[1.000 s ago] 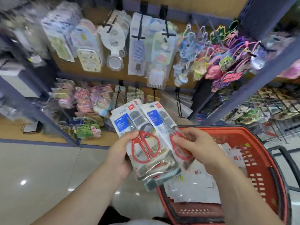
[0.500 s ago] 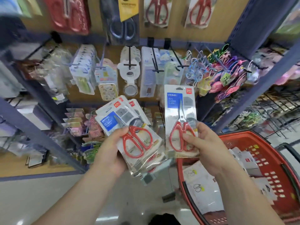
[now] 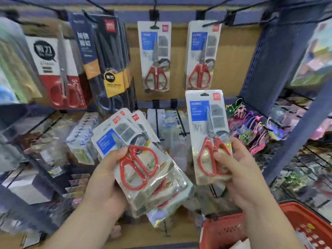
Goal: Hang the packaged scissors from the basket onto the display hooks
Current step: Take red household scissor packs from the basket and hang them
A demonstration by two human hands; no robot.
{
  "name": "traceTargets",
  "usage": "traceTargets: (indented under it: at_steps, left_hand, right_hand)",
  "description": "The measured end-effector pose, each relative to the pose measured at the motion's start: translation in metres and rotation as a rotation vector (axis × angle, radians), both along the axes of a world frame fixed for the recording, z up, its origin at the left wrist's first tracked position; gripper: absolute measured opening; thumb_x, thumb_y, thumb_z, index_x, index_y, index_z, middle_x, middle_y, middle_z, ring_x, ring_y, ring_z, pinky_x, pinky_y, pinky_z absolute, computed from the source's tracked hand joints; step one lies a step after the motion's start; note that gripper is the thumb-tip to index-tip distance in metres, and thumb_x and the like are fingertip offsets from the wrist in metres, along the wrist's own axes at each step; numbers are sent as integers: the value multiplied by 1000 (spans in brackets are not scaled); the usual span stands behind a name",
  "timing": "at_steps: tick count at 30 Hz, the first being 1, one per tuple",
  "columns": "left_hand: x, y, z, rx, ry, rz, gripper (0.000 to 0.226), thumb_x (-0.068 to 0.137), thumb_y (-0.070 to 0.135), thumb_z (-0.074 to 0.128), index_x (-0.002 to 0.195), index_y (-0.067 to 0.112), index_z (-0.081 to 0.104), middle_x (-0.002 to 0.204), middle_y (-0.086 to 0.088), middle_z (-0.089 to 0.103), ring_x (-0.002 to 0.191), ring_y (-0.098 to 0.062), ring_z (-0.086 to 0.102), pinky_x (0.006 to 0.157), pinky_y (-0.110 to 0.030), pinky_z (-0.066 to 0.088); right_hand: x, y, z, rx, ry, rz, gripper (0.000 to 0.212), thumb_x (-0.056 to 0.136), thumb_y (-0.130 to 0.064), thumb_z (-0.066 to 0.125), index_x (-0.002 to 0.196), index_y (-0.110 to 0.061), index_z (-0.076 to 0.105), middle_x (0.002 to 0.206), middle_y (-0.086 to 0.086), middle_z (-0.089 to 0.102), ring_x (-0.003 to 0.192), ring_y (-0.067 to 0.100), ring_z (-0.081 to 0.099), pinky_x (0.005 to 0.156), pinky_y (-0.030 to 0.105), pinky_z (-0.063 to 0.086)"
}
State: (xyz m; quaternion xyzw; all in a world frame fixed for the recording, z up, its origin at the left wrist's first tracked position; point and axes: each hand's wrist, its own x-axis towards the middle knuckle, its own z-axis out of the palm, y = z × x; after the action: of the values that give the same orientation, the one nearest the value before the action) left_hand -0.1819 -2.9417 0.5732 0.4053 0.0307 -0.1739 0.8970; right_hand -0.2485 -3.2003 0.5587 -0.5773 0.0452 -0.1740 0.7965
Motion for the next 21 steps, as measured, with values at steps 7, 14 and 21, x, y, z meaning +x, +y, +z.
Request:
traceTargets:
  at_steps: [7,14,21]
  left_hand:
    - [17,-37,18,-30,54,-3,108,28,27,104,129,10,69,120,-19,74,108,-39,73,85,-58,60]
    - [23,-61,35,-62,28,-5,81,69,25,80,145,9,61,137,-21,68,119,-38,69,85,-60,62]
    - [29,-72,39,-53,-18,-5,72,76,20,73,145,9,61,132,-20,71,98,-36,75,79,-55,64]
  right_hand:
    - [30,-39,32,-121,-184,-8,36,81,-7,65,114,-20,61,94,-7,76,84,7,71,69,20,57]
    - [56,-50,67,-251,-335,-47,37,86,-14,67,121,-24,60,109,-6,76,103,12,72,85,29,59]
    - [78,-48,85,-281,-349,-59,33,98,-1,62,122,-24,58,104,-8,78,100,10,74,80,26,59]
